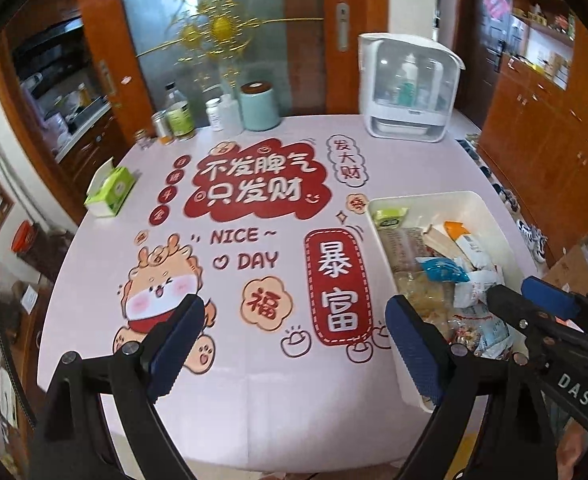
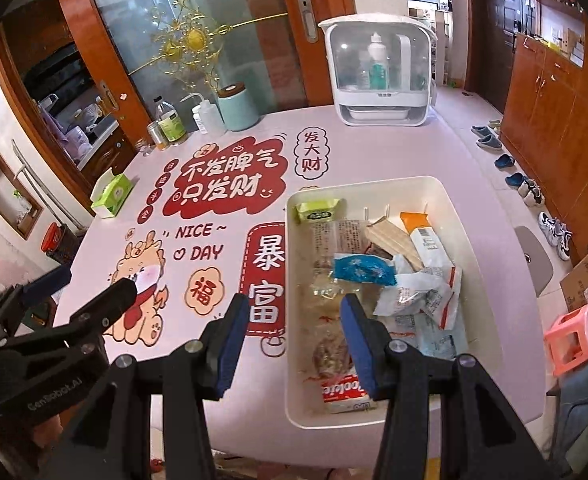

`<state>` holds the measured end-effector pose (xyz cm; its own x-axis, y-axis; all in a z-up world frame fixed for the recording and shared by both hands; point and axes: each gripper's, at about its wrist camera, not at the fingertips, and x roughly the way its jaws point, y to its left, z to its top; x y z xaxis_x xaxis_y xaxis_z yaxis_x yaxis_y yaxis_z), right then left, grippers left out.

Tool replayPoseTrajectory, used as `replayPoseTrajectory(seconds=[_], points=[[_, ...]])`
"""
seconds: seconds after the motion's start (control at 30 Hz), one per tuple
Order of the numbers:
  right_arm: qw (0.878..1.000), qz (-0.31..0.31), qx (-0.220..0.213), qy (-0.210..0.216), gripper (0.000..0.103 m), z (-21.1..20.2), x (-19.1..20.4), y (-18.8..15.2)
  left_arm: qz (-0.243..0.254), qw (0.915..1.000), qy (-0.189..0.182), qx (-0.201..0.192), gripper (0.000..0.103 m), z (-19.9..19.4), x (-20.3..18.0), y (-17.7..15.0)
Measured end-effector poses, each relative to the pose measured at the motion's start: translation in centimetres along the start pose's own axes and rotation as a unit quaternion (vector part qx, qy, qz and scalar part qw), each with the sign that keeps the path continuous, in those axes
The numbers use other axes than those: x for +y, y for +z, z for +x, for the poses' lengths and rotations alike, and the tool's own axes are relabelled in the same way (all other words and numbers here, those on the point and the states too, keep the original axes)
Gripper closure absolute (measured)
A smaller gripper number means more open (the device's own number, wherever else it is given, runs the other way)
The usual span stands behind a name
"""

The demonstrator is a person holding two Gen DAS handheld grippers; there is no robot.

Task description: Organize snacks

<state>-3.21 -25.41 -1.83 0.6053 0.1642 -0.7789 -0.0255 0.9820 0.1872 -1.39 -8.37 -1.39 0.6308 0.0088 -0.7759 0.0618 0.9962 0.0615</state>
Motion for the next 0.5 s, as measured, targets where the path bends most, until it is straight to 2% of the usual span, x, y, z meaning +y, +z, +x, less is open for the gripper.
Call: replayPoseTrajectory(seconds=[0.2,0.5], points=[[1.0,-0.013,-0.014,-0.013,0.055,-1.1,1.7,-0.5,-0.03,0.9995,0.01,0.005,0.012,-0.5,2.0,-0.9],[1.0,-0.02,-0.008,-0.014,0.055,-1.3,2.8,-1.0,-0.038,0.9992,0.015,0.004,0.012,-0.9,2.6,-1.5]])
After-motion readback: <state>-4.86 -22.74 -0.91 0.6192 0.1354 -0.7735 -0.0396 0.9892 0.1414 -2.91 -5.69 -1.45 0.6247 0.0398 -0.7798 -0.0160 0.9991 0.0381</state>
